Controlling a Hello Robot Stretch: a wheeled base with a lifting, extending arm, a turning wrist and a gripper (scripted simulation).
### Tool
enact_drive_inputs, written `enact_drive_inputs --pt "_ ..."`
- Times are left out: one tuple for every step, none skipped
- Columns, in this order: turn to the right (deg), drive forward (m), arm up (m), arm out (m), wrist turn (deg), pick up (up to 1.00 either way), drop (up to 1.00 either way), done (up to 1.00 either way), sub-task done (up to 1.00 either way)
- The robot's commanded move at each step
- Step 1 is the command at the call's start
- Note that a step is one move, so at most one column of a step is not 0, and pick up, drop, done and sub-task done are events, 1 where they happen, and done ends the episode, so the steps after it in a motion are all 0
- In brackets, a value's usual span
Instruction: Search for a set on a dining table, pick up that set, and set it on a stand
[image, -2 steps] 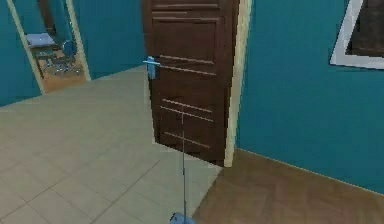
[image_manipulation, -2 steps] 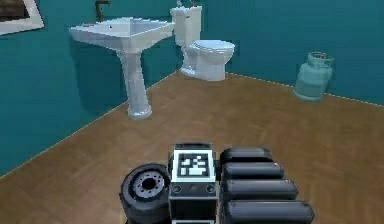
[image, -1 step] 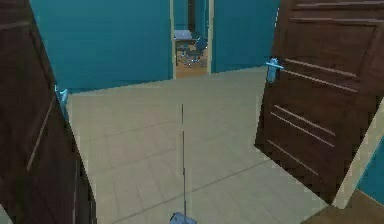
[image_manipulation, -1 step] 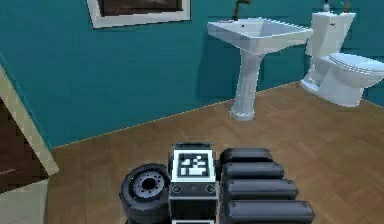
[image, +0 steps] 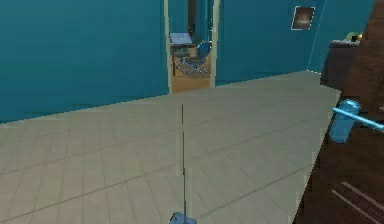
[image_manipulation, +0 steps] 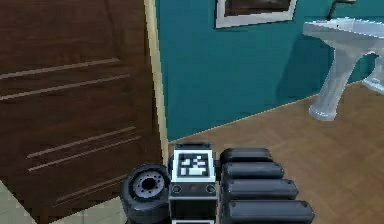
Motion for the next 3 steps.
enact_drive_inputs --pt "0.0 1.00 0.00 0.00 0.0 0.00 0.00 0.00 0.00" --pt "0.0 1.00 0.00 0.00 0.0 0.00 0.00 0.00 0.00" --pt "0.0 1.00 0.00 0.00 0.0 0.00 0.00 0.00 0.00"
